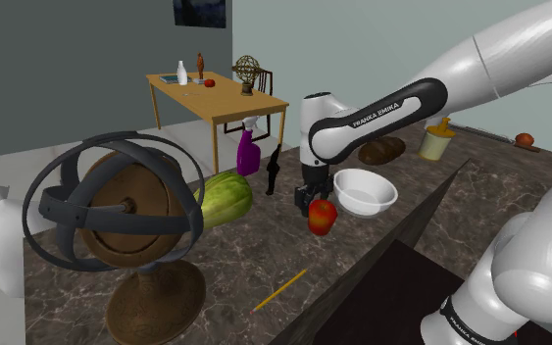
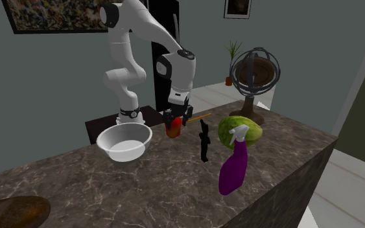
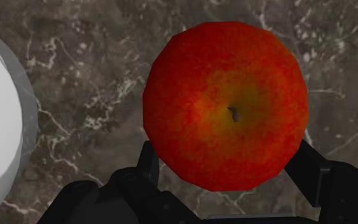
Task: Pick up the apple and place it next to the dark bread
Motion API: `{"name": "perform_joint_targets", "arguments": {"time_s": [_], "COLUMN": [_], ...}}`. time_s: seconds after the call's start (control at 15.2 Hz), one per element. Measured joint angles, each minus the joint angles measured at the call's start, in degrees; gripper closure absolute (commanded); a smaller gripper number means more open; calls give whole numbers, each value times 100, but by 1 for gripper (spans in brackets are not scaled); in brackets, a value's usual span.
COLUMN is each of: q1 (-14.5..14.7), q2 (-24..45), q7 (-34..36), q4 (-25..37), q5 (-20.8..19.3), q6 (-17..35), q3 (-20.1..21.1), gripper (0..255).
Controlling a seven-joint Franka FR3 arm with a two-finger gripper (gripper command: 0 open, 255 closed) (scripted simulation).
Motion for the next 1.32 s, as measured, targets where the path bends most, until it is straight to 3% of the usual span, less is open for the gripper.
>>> {"name": "perform_joint_targets", "arguments": {"time_s": [0.4,1.32], "q1": [1,3], "q2": [-26,-548], "q7": [-2,-47], "q4": [8,548], "q5": [5,61], "q6": [-40,-1103], "q3": [1,-15], "gripper": [255,255]}}
